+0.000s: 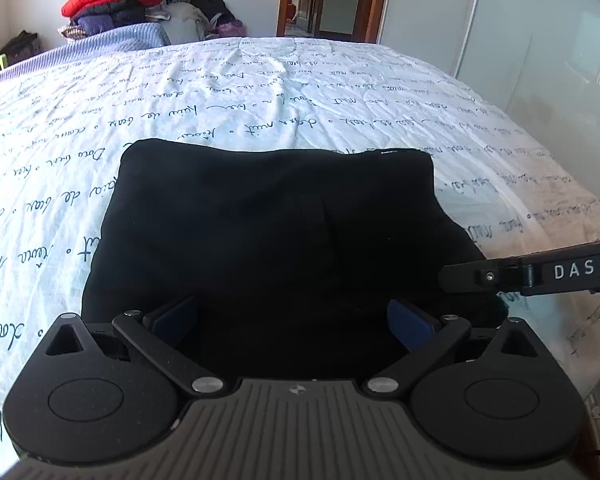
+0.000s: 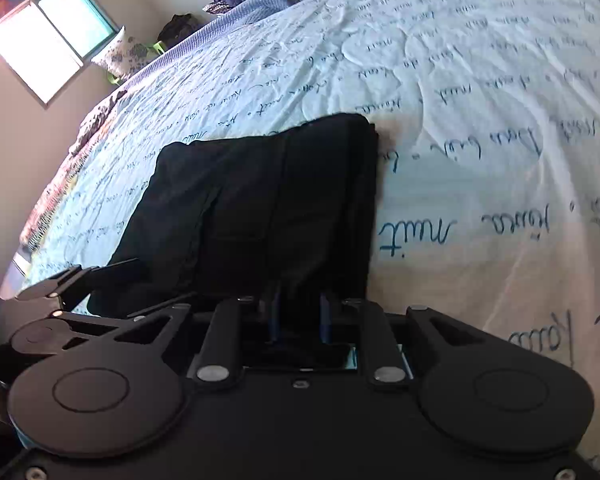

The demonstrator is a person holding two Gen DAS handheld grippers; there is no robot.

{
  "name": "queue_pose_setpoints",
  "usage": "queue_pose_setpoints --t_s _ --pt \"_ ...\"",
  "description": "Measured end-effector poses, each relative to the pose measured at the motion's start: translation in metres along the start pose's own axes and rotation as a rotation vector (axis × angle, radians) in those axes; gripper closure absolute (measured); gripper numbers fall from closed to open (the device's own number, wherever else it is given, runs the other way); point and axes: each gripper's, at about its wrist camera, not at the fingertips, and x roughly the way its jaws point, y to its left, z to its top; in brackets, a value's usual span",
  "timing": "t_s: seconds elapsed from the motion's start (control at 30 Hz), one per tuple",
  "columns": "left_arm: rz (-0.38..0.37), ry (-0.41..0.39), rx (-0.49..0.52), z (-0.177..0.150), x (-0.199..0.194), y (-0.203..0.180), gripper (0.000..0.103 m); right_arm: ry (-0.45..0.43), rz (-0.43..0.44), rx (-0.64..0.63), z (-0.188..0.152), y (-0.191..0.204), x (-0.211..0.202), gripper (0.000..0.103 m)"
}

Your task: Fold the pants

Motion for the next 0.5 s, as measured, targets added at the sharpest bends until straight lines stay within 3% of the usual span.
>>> queue_pose_setpoints --t_s 0.13,0.27,0.37,0.43,0.5 --pt "-0.023 0.013 -0.034 0.006 0.003 0.005 0.0 0.011 -0.015 -0.052 0.013 0.006 -0.004 0.087" --pt "0.003 -0.005 0.02 -0.001 0.006 -0.003 0.0 0.016 0.0 -0.005 0.001 -0.008 0.004 0.085" --pt "0.002 -0.008 0.015 -0.002 0.001 -0.002 0.001 -0.044 0.046 0.063 -0.006 -0.008 -0.008 0.068" --pt "-0.022 -0.003 -0.005 0.001 -0.004 0.004 0.001 -0.076 0.125 0.165 -0.008 -0.018 -0.021 0.039" --pt "-0.037 -0.001 -0.032 0.002 -0.007 0.011 0.001 -0.112 0.229 0.302 -0.009 -0.038 -0.034 0.033"
